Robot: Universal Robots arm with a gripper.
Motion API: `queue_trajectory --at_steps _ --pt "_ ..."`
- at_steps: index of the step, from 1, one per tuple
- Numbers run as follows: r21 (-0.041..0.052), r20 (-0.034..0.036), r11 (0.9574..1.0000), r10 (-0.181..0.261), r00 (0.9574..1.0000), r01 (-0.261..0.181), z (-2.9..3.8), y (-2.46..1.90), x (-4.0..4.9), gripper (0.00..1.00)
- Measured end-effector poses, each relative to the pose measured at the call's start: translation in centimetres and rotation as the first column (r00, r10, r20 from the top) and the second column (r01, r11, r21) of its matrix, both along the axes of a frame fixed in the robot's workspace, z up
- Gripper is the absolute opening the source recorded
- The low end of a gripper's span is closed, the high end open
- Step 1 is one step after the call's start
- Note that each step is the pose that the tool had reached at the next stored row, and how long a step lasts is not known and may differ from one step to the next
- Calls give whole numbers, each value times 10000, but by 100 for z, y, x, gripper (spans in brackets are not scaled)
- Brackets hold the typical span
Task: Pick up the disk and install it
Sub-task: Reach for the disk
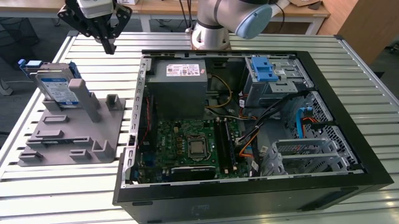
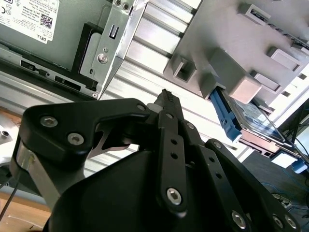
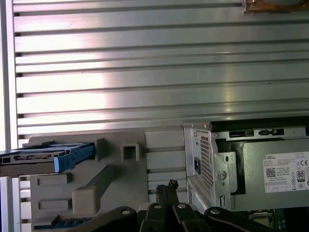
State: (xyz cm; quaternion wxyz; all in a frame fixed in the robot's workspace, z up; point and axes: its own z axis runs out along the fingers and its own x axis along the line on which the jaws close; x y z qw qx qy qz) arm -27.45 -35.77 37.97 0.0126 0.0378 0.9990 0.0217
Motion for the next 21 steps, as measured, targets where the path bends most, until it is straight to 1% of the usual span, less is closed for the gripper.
queue_trajectory --at_steps 16,21 --pt "0 1 10000 -1 10000 1 -10 1 -41 11" --pt "2 3 10000 -1 10000 1 -14 1 -42 11"
